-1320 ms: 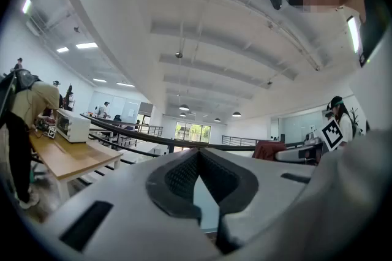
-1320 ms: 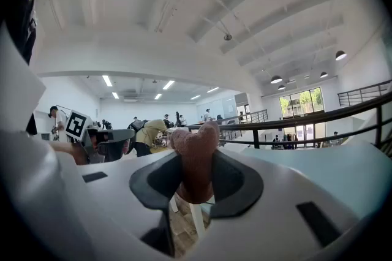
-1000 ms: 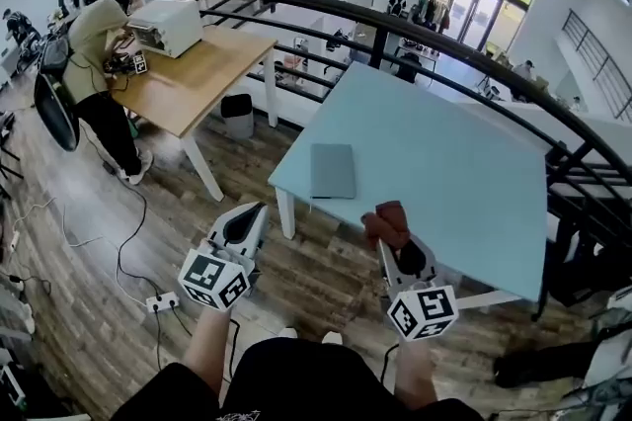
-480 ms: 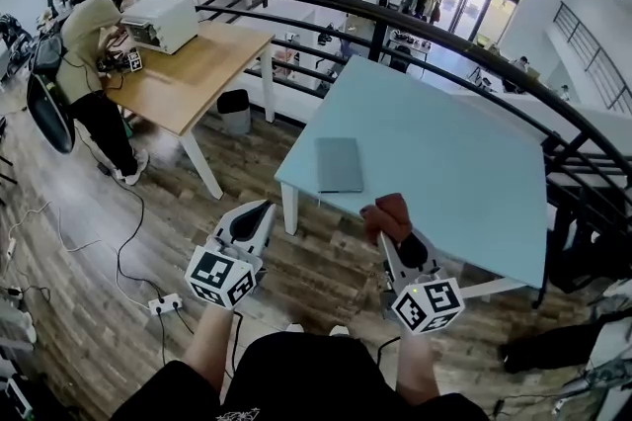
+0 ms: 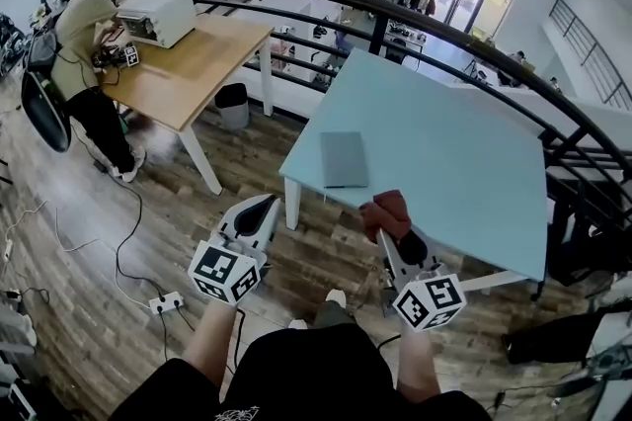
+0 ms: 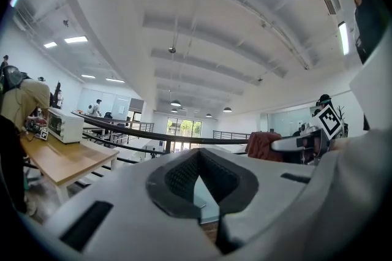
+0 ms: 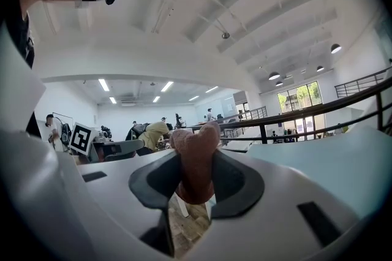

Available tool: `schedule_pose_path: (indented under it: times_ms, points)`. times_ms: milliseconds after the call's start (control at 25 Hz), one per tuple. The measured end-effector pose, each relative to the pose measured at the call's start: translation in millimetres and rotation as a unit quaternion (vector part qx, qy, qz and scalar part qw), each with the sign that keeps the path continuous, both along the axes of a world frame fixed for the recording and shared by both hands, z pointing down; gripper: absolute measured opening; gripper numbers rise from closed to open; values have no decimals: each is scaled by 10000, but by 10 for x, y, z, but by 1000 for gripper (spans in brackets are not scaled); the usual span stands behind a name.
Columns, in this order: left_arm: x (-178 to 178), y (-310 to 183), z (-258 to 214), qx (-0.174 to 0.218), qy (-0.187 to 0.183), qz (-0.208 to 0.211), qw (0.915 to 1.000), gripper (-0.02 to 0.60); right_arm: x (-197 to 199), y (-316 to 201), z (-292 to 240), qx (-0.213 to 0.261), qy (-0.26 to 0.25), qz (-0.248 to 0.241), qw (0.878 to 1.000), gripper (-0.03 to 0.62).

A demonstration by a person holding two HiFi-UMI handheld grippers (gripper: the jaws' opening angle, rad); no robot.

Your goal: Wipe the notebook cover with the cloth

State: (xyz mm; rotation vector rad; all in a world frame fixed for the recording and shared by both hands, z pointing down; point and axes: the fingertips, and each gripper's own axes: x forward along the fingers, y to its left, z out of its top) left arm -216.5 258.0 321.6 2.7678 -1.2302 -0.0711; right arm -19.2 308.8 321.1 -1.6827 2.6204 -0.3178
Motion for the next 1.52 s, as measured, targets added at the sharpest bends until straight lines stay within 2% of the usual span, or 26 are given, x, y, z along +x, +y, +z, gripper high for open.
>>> schedule_pose_path:
  times_ms: [280,440,680,840,1080,1520]
  points:
    - [15,-222,11,-26,144,-113,9998,8,52,-239,38,-46,-144,-24,9999,126]
    - [89,-463,104,-99,41,-151,9998,8,124,-512,111,-83,-255,-90,9996,126]
    - [271,-959,253,-223,-133,-215,9994,8,268,-1084,308,-221,-294,-242,9990,126]
    - [479,-1366,287,-296,-119,-245,9992,8,430,-1529,392,-333,-133,-358,9987,126]
    - [828,-1876,366,-550,-85,-259,9981,8,658,-2183,570,-704,-180,-587,9956,124]
    - [1080,-2814,594,-874,-127,-802,9929,6,794,-3233,1011,-1174,-120,-1264,9849,124]
